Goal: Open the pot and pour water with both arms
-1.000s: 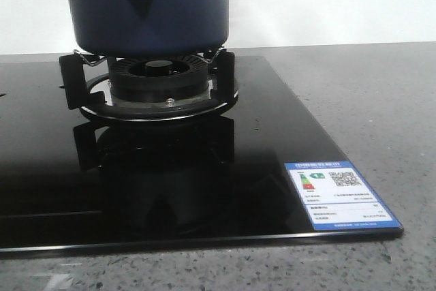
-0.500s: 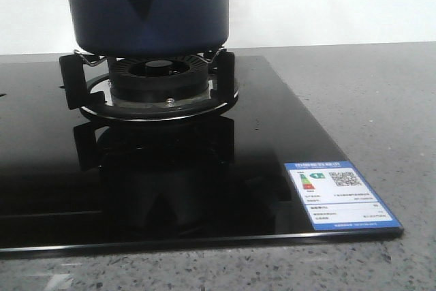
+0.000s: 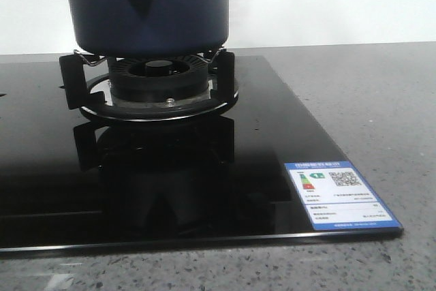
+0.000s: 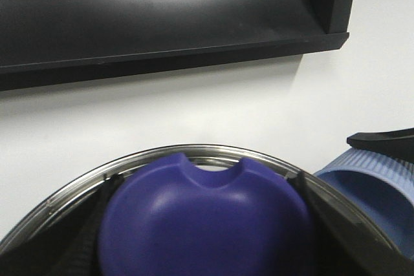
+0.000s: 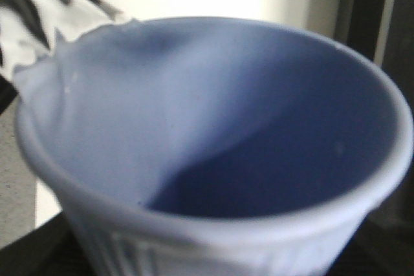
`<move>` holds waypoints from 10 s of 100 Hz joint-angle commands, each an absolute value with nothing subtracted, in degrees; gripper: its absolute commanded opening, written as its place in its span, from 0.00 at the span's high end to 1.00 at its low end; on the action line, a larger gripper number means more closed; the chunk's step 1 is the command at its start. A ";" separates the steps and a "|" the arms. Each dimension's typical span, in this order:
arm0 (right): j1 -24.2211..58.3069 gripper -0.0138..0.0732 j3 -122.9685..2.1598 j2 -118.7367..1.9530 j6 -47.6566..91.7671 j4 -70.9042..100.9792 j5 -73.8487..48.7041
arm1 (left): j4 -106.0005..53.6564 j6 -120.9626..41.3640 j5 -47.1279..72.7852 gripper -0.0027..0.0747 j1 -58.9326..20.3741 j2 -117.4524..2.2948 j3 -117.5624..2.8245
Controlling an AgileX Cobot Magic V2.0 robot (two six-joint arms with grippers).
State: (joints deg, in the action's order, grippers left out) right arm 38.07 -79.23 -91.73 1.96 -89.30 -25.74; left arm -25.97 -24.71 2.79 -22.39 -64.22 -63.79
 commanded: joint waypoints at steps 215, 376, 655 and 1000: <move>-0.06 0.45 -58.21 -72.91 -76.56 -90.39 11.14 | -25.68 -24.71 -2.23 0.50 -22.21 -62.49 -65.90; -16.90 0.45 -42.26 -93.23 -34.57 -55.54 50.71 | -25.68 -24.71 -2.23 0.50 -22.21 -62.82 -65.90; -22.65 0.10 -41.94 -51.86 -94.75 -106.09 44.82 | -26.43 -24.71 -9.56 0.50 -33.20 -80.03 -65.90; -19.72 0.91 -11.71 -16.84 -89.99 -88.73 23.20 | -31.72 -24.52 -10.52 0.99 -5.63 -9.92 -12.82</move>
